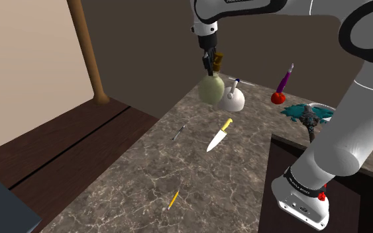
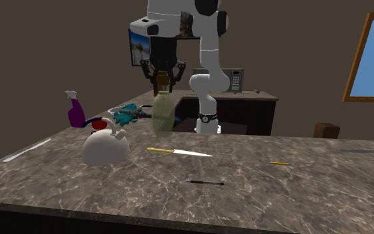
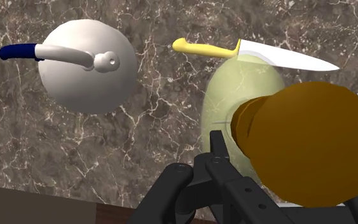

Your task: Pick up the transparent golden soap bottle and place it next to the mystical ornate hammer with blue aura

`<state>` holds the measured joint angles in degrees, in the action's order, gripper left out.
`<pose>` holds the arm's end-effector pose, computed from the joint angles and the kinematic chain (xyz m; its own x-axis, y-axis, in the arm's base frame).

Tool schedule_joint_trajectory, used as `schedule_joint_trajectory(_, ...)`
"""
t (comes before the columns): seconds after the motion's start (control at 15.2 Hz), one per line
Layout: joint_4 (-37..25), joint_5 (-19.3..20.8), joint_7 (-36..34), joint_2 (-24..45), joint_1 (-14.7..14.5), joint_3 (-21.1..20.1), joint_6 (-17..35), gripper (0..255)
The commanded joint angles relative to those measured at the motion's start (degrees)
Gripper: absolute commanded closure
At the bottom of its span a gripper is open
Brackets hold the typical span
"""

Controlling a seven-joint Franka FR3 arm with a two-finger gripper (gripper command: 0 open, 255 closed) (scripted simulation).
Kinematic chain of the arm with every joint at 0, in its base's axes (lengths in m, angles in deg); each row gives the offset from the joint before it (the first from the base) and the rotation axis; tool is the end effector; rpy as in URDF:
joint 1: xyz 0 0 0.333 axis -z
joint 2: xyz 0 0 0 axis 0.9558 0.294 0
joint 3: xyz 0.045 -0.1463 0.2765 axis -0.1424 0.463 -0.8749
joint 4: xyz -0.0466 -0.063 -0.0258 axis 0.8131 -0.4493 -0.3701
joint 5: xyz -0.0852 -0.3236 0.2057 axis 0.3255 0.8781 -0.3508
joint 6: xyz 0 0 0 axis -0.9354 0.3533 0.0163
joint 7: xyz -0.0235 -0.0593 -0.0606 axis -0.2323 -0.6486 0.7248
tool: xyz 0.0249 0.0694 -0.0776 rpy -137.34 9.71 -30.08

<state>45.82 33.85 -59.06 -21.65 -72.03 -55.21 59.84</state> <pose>0.5715 0.0196 0.5172 0.8782 0.3639 -0.3103 0.4090 -0.9078 0.0931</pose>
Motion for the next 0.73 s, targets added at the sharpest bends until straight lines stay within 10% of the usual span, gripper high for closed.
schedule_joint_trajectory(0.0,-1.6,0.02,0.29,0.02,-0.02,0.0,-1.54,255)
schedule_joint_trajectory(0.66,-10.86,0.33,1.58,1.2,-0.31,-0.09,-9.53,255)
